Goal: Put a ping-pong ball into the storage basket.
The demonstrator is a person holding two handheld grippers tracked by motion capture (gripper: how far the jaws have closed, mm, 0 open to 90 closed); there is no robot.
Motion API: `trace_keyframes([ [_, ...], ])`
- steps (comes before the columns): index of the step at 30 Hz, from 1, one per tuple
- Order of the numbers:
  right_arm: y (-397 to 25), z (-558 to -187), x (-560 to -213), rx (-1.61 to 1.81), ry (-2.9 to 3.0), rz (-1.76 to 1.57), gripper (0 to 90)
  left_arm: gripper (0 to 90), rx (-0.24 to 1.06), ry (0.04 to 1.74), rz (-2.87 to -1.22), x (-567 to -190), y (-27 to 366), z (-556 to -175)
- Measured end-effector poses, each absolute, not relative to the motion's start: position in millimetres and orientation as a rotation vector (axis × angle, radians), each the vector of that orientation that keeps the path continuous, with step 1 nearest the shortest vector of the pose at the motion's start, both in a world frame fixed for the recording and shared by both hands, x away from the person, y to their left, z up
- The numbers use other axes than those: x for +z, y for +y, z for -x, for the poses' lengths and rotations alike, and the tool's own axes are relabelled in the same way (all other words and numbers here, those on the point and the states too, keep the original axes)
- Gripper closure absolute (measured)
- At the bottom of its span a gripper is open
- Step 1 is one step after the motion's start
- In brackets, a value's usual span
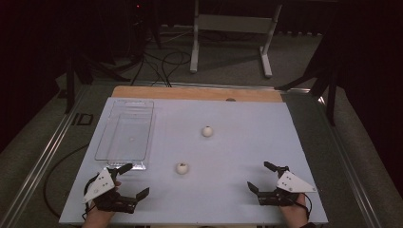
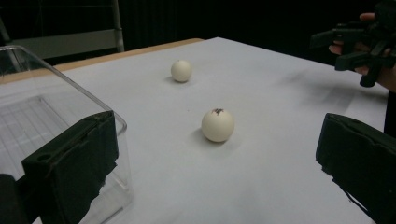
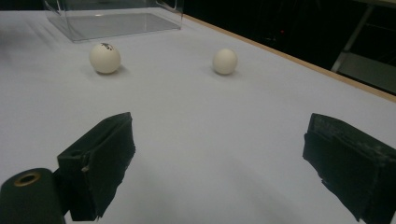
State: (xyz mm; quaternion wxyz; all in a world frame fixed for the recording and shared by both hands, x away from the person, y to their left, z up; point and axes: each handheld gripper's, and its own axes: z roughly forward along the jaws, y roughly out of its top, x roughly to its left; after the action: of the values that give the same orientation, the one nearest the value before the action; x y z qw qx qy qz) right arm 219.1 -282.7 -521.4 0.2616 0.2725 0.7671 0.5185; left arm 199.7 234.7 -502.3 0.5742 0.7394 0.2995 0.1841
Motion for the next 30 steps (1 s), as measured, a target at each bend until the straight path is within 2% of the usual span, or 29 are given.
trace_keyframes([
  [30, -284.4, -218.5, -520.0, 1.416, 2.059, -0.751, 8.9, 0.0, 0.475, 0.656, -1.814, -421.7, 220.6, -214.5],
])
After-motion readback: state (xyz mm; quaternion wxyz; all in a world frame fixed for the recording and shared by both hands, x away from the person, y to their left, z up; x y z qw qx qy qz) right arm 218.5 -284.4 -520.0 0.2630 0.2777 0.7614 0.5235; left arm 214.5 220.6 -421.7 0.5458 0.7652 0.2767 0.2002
